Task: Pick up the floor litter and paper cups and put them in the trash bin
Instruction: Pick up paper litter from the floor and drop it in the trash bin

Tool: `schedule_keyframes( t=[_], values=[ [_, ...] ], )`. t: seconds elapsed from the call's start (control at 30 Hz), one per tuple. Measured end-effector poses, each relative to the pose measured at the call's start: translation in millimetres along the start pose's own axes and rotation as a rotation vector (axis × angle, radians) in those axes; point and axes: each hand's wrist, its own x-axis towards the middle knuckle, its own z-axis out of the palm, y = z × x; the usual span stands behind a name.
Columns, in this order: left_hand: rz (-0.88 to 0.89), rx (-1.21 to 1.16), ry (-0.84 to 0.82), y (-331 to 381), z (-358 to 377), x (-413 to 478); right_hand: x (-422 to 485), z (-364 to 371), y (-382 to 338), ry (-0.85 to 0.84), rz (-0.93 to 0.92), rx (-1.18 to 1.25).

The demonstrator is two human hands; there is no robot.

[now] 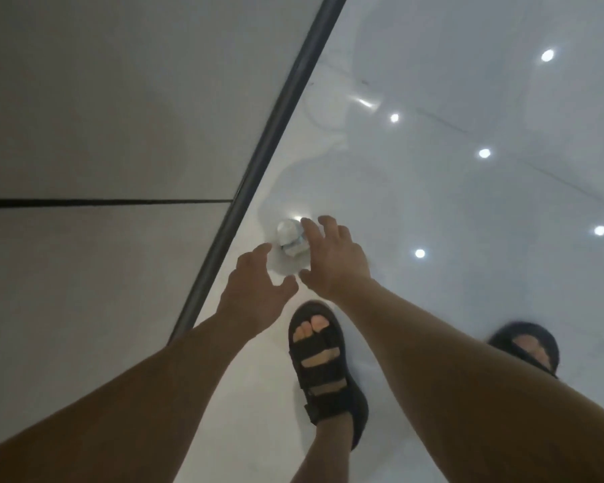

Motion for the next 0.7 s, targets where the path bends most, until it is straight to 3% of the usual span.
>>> schedule_keyframes(
  t=[0.23, 0.4, 0.5, 0.7],
  values=[
    [-0.021, -0.057, 0.109, -51.2, 5.6, 33.2, 53.9, 48.8, -2.5, 0.138, -0.083, -0.152],
    [-0.059, -0.066, 0.067, -56.8, 0.4, 14.1, 18.3, 41.0, 17.7, 0.109, -0.016, 0.025],
    [-0.059, -0.099, -0.01, -24.9, 0.0, -4.5, -20.8, 15.6, 29.9, 0.118, -0.029, 0.2],
    [0.102, -0.2, -0.219, 91.7, 14.5, -53.8, -103.9, -48.7, 54.0, 0.261, -0.062, 0.407]
  ],
)
